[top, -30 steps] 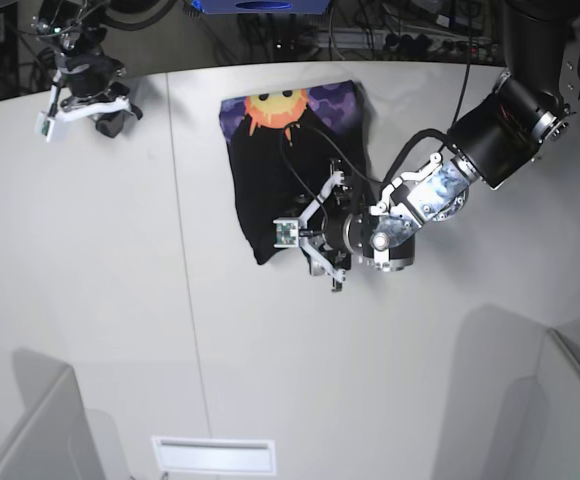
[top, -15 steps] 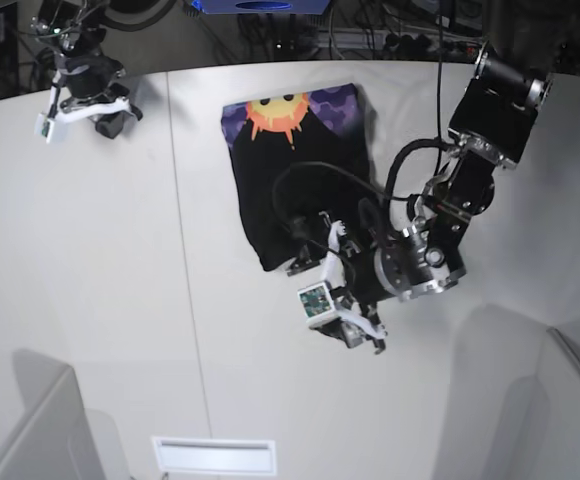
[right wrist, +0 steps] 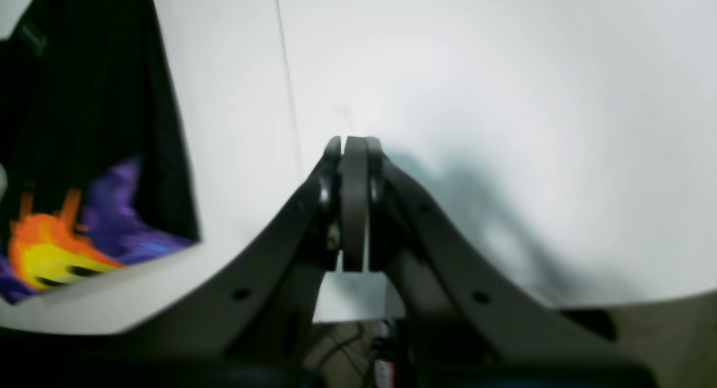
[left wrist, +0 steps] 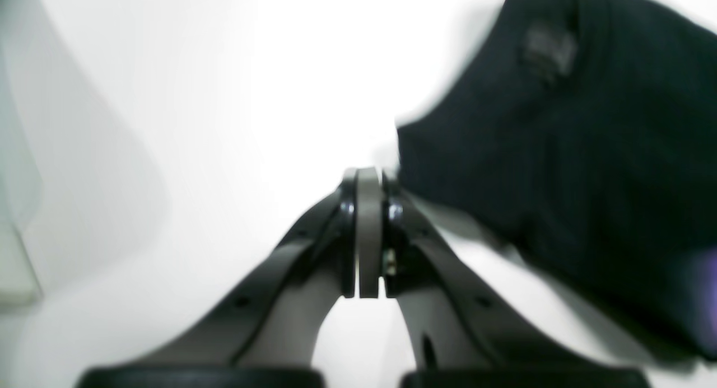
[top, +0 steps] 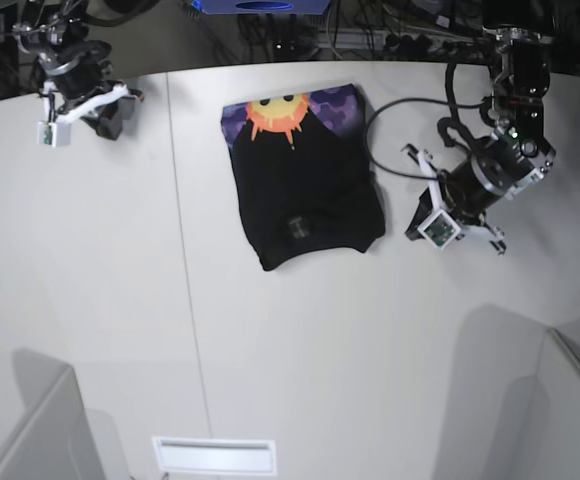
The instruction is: Fold the T-shirt properly
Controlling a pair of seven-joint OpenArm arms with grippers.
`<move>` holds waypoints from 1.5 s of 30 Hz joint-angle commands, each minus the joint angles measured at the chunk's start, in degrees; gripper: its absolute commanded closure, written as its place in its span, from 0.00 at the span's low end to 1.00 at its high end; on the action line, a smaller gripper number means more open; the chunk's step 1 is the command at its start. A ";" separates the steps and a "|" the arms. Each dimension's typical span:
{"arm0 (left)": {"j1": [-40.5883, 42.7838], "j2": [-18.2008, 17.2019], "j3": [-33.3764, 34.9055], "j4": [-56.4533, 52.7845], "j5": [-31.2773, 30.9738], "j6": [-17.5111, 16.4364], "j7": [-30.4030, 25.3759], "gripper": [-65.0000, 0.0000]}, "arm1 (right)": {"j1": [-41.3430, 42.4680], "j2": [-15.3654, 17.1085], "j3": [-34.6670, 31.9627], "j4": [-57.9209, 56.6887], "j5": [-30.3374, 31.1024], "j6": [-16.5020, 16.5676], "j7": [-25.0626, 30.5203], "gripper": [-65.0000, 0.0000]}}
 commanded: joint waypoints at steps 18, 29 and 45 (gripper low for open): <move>30.63 -0.54 -14.26 0.56 -0.49 0.34 -28.86 1.00 | -16.82 4.65 0.15 3.64 1.25 0.54 0.86 1.00; 39.94 -0.36 -11.53 -1.90 -0.49 0.34 -21.91 1.00 | -24.29 5.09 -4.68 3.64 0.99 0.54 -5.55 1.00; 52.25 -0.45 -3.80 -10.87 15.25 0.34 -21.83 1.00 | -23.68 8.17 -5.91 1.62 0.81 0.19 -25.07 1.00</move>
